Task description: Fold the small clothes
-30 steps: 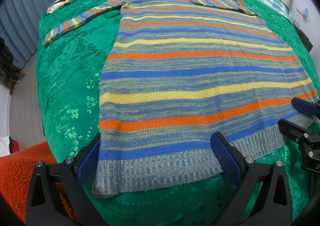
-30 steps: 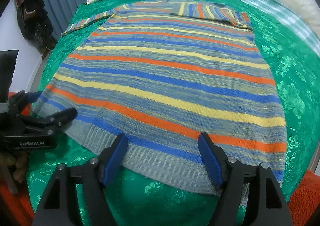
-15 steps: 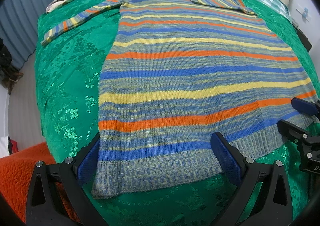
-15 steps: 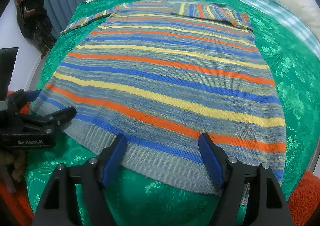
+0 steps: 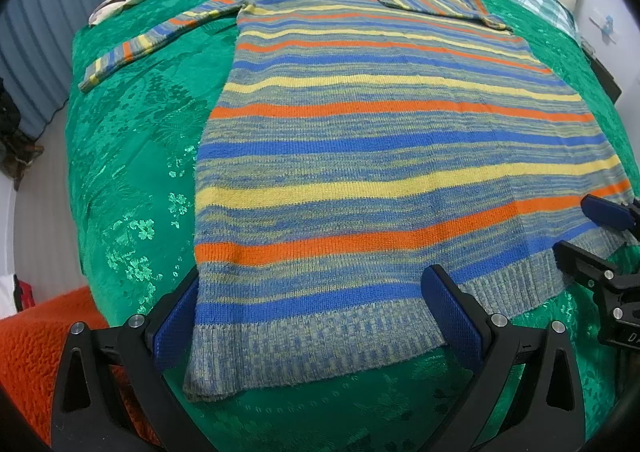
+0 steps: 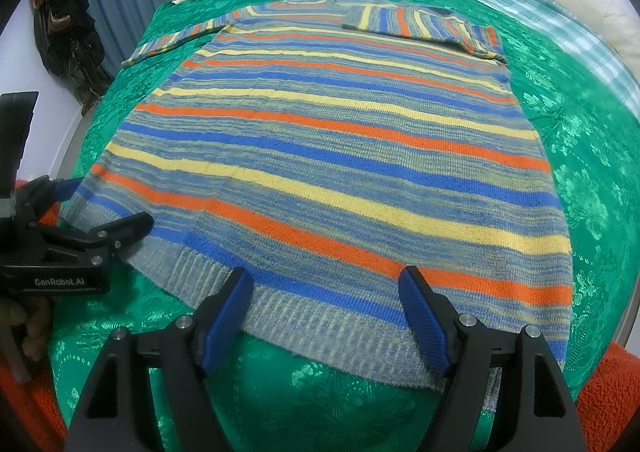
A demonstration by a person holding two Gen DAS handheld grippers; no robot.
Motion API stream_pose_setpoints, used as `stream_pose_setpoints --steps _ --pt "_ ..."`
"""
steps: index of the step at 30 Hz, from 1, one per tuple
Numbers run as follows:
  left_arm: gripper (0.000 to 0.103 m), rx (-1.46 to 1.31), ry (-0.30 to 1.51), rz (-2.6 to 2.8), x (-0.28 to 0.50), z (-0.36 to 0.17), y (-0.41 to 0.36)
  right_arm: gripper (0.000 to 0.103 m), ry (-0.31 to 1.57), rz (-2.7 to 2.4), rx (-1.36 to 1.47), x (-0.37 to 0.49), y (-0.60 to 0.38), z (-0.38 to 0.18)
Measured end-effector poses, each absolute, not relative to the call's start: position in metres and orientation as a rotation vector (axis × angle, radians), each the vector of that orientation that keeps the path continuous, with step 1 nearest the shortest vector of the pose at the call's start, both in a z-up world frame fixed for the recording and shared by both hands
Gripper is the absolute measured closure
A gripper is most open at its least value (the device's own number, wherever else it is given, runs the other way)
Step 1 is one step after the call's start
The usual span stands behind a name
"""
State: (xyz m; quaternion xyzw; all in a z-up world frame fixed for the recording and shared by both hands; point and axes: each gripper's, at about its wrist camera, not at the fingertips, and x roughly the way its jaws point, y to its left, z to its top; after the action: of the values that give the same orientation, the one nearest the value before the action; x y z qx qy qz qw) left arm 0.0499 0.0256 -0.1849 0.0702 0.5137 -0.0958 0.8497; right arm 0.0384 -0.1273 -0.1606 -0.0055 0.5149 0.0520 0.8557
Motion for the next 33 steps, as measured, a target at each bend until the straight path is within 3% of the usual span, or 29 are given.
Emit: stream_pose_setpoints --steps 5,17,24,33 --pt "0.0 0.139 1.081 -0.207 0.049 -0.184 0.027 0.015 1.088 0.13 -0.014 0.039 -0.124 -0.162" --pt "0.001 -0.006 1.103 -0.237 0.057 -0.147 0.049 0.011 1.086 0.146 -0.007 0.04 -0.123 -0.163" --pt "0.001 -0.166 1.024 -0.143 0.145 -0.098 0.133 0.007 1.088 0.162 -0.01 0.04 -0.122 -0.164" --pt "0.003 -0.414 1.015 0.156 0.262 -0.132 0.286 0.003 1.09 0.172 -0.024 0.041 -0.119 -0.165"
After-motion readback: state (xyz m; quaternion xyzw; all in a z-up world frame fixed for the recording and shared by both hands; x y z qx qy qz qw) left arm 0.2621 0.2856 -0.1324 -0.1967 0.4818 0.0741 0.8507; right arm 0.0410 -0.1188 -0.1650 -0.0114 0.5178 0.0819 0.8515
